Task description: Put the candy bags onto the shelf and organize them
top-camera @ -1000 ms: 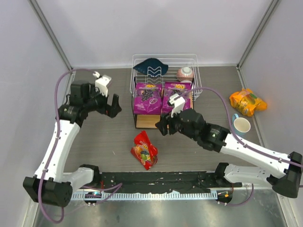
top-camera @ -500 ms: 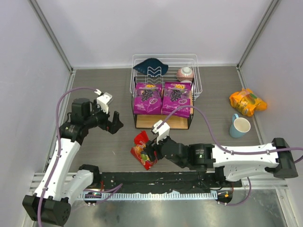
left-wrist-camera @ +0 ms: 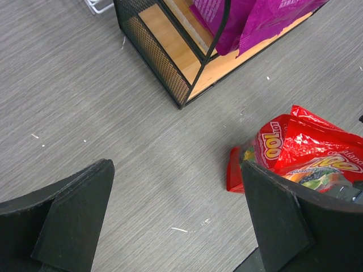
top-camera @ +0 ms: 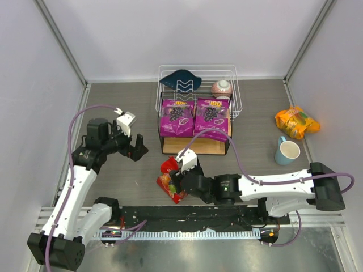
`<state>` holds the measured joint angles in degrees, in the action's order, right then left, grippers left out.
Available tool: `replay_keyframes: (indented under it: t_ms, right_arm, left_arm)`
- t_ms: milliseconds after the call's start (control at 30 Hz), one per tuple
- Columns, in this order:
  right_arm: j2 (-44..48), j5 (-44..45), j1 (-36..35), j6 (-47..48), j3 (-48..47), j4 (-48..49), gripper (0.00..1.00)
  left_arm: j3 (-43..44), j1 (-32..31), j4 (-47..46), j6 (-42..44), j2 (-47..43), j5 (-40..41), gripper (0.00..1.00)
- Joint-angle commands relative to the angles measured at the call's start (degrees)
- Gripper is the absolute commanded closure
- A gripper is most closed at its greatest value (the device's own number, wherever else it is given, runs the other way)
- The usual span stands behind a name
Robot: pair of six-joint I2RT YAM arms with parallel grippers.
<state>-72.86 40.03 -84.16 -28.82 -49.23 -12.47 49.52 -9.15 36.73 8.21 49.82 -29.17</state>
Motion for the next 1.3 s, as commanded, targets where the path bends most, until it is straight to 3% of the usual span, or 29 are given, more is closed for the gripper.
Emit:
replay_keyframes:
  t_ms: [0,300,400,633,700,833,1033,1267]
  right_arm:
    - [0.70,1.11,-0.30,-1.77,0.10,1.31,0.30]
    - [3.52,-6.27,0.75,-2.82,3.18,1.13,0.37]
    - [2.29,-6.81,0.93,-3.17,3.44,0.61,0.47]
    - [3.60,-5.76,0.93,-2.82,1.95,-2.20,0.91]
    - [6.05,-5.23,0.93,-2.91,1.68,-3.87,0.98]
    - [12.20,-7.94,1.01,-1.60,1.95,-4.40,0.99]
    - [18.71,-23.92,1.45,3.15,1.25,-5.02,0.99]
    - [13.55,-44.75,1.37,4.03,-0.07,-4.67,0.99]
  left_arm:
    - [-0.65,0.01,-2.63,0.93,-0.25,-0.28,0.00]
    - [-1.26,0.01,-3.16,0.67,1.07,-0.54,0.00]
    - [-1.61,0.01,-3.16,0.84,1.07,-0.71,0.00]
    - [-2.06,0.09,-3.16,1.28,1.07,-0.89,0.00]
    - [-2.14,0.01,-3.33,1.29,1.33,-0.89,0.00]
    - [-1.88,0.09,-3.42,1.46,1.94,-0.45,0.00]
    - [-1.79,0.09,-3.68,1.46,2.82,-0.80,0.00]
    - [-1.62,0.01,-3.51,1.46,3.09,-0.80,0.00]
